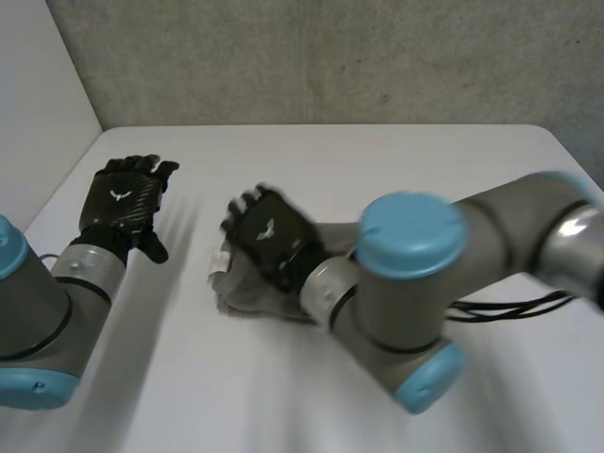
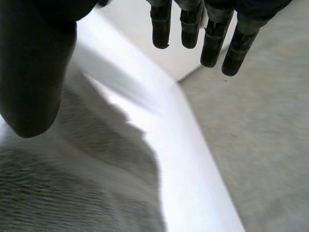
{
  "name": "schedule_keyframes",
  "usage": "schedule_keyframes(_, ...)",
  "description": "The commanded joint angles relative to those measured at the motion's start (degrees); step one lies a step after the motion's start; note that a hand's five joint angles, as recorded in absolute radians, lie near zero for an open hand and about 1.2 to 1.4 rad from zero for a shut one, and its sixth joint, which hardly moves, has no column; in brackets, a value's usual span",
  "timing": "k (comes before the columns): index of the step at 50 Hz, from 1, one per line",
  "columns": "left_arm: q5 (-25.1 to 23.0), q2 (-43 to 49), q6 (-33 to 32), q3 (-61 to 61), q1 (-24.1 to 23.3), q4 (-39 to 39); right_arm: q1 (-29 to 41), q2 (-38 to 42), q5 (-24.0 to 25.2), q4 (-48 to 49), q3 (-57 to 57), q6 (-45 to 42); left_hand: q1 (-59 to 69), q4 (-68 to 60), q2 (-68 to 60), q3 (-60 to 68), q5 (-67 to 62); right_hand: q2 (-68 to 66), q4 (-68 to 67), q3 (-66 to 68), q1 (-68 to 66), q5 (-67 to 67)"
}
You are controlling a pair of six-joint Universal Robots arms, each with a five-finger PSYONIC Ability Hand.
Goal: Fold the towel.
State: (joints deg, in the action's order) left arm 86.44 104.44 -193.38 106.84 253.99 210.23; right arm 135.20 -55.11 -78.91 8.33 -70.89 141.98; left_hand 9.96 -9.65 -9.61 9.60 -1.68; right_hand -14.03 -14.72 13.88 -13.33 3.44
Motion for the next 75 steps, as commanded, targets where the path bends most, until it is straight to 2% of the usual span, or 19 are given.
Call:
schedule_keyframes(1,0.1,2.2,-0.2,-2.9,-5.9,2.7,-9.1,-12.6,-0.2,-0.1,-12.0,9.6,0.3,-0.6,-0.6,0.6,1.5,4.0,4.7,-3.9,3.3,-3.4)
schedule_keyframes(9,0.6,10.8,-0.2,-10.5,-13.2,2.2,-18.1,-14.9,0.7,-0.8,-25.4,10.2,0.4,-0.7,-0.8,0.8,1.3,4.0,4.7,-3.9,3.3,-3.4)
schedule_keyframes(17,1.5,20.2,-1.0,-16.5,-16.7,0.0,-24.3,-14.1,4.6,4.2,-32.8,10.6,1.1,-1.4,-1.4,1.5,0.6,-0.8,-0.1,0.9,-1.5,1.4)
schedule_keyframes(25,4.8,22.2,-1.3,-17.2,-16.1,-3.7,-25.6,-10.5,4.7,8.8,-34.1,10.7,1.1,-1.4,-1.4,1.5,0.6,-26.3,-25.6,26.5,-27.0,26.9)
schedule_keyframes(32,4.9,21.0,-1.2,-14.9,-16.3,-4.0,-26.4,-9.4,3.9,9.2,-32.9,10.3,1.1,-1.4,-1.4,1.5,0.6,-64.4,-63.7,64.6,-65.1,65.0)
schedule_keyframes(36,5.0,16.7,-1.0,-12.6,-16.4,-4.0,-26.7,-9.5,2.4,9.1,-31.7,9.5,0.8,-1.1,-1.1,1.1,1.0,-66.0,-65.3,66.1,-66.7,66.6)
schedule_keyframes(44,5.0,8.0,-0.2,-10.3,-16.5,-4.0,-26.0,-12.0,1.3,7.1,-25.5,-1.0,0.4,-0.7,-0.8,0.8,1.3,-66.0,-65.3,66.1,-66.7,66.6)
schedule_keyframes(47,5.2,4.6,-0.1,-10.1,-16.2,-4.0,-23.4,-12.8,1.8,4.9,-21.6,-8.0,0.4,-0.7,-0.8,0.8,1.3,-66.0,-65.3,66.1,-66.7,66.6)
schedule_keyframes(49,5.6,3.0,-0.1,-10.2,-16.0,-3.9,-15.7,-12.0,4.5,2.8,-15.8,-13.8,0.3,-0.6,-0.6,0.6,1.5,-66.0,-65.3,66.1,-66.7,66.6)
schedule_keyframes(50,6.1,1.7,0.0,-10.2,-15.4,-3.8,-15.7,-12.0,4.6,2.8,-15.8,-13.8,0.3,-0.6,-0.6,0.6,1.5,-66.0,-65.3,66.1,-66.7,66.6)
schedule_keyframes(52,6.6,0.4,0.1,-10.2,-14.4,-3.7,-9.3,-8.1,7.3,1.7,-9.5,-16.8,0.3,-0.6,-0.6,0.6,1.5,-66.0,-65.3,66.1,-66.7,66.6)
schedule_keyframes(60,8.0,-2.5,4.5,-9.8,-11.4,-3.8,0.8,6.7,15.1,-5.2,2.7,-18.7,0.3,-0.6,-0.6,0.6,1.5,-66.0,-65.3,66.1,-66.7,66.6)
schedule_keyframes(67,7.7,-2.3,6.6,-8.4,-11.4,-3.6,2.0,10.2,14.1,-7.1,4.0,-19.8,0.3,-0.6,-0.6,0.6,1.5,-66.0,-65.3,66.1,-66.7,66.6)
schedule_keyframes(69,7.5,-2.3,6.5,-8.0,-11.4,-3.6,1.8,9.2,10.6,-6.4,3.3,-18.2,0.3,-0.6,-0.6,0.6,1.5,-36.8,-36.1,36.9,-37.5,37.3)
schedule_keyframes(70,7.5,-2.2,6.6,-8.1,-11.3,-3.5,1.8,9.2,10.6,-6.4,3.3,-18.2,0.3,-0.6,-0.6,0.6,1.5,-36.6,-35.9,36.7,-37.3,37.2)
schedule_keyframes(71,7.4,-2.1,6.6,-8.2,-11.3,-3.4,1.8,7.5,8.8,-5.5,2.6,-16.4,0.3,-0.6,-0.6,0.6,1.5,-22.4,-21.7,22.6,-23.1,23.0)
schedule_keyframes(72,7.4,-2.1,6.6,-8.2,-11.3,-3.4,1.8,7.5,8.8,-5.5,2.6,-16.4,0.3,-0.6,-0.6,0.6,1.5,-22.3,-21.6,22.4,-23.0,22.9)
schedule_keyframes(74,7.4,-1.7,6.7,-8.8,-11.2,-3.3,1.6,1.6,6.0,-2.4,-0.5,-9.2,0.3,-0.6,-0.6,0.6,1.5,4.0,4.7,-3.9,3.3,-3.4)
schedule_keyframes(75,7.4,-1.7,6.7,-8.8,-11.2,-3.2,1.6,1.6,6.0,-2.4,-0.6,-9.2,0.3,-0.6,-0.6,0.6,1.5,4.0,4.7,-3.9,3.3,-3.4)
